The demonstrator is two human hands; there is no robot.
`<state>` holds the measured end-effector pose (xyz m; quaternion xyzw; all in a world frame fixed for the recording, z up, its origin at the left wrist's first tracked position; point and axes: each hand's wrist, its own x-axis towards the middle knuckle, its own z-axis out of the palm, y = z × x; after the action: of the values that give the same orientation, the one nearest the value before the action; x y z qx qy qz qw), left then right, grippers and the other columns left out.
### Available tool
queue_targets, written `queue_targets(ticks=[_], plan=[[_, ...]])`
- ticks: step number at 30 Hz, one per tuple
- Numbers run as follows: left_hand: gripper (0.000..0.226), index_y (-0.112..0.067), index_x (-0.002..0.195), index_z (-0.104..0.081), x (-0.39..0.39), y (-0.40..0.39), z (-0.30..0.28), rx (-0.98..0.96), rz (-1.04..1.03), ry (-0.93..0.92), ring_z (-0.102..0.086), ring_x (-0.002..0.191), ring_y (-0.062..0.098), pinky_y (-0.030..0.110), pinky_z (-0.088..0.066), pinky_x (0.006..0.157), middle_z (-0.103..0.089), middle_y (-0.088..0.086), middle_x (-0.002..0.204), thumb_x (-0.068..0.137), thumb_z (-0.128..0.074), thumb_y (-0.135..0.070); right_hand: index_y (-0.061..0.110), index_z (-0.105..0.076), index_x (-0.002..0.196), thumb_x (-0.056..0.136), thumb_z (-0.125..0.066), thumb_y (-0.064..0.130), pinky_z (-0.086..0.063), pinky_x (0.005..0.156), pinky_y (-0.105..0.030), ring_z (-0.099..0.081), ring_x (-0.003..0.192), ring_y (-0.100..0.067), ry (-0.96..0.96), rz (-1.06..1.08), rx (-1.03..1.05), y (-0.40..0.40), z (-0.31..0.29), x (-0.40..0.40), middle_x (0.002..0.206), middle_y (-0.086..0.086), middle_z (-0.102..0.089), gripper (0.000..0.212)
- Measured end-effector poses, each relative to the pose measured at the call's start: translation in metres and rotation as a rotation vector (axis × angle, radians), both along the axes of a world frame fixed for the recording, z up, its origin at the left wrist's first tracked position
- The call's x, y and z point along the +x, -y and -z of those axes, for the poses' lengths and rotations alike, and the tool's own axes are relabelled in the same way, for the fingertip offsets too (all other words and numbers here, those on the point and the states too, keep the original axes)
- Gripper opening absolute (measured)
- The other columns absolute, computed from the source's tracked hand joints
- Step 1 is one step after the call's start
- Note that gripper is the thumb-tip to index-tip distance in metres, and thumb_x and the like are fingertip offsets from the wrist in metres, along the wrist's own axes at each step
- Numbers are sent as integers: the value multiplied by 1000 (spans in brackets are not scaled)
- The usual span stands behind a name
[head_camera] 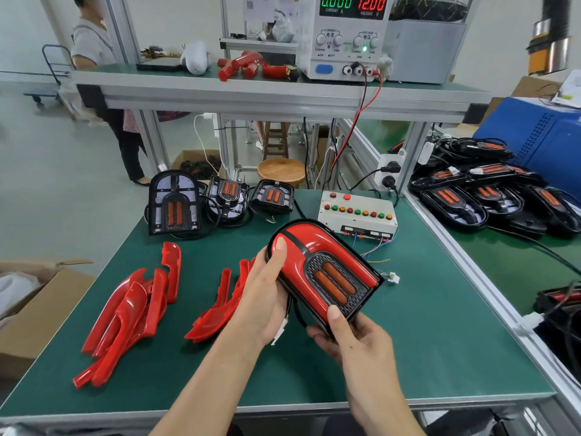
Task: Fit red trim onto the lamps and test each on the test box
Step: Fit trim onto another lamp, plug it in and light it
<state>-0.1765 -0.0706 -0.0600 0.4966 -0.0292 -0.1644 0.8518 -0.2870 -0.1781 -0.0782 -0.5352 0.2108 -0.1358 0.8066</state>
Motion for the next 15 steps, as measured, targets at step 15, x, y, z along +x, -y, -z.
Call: queue_targets(ticks=[15], plan=[[56, -11, 134, -54, -9, 2, 5, 69, 39, 87, -67, 120, 26, 47, -52, 106, -71, 10, 127, 83, -74, -22, 6, -72, 109, 73, -75, 35, -61, 67, -25, -78, 88, -34, 6, -8, 143, 1, 1, -3, 99, -16, -79, 46]])
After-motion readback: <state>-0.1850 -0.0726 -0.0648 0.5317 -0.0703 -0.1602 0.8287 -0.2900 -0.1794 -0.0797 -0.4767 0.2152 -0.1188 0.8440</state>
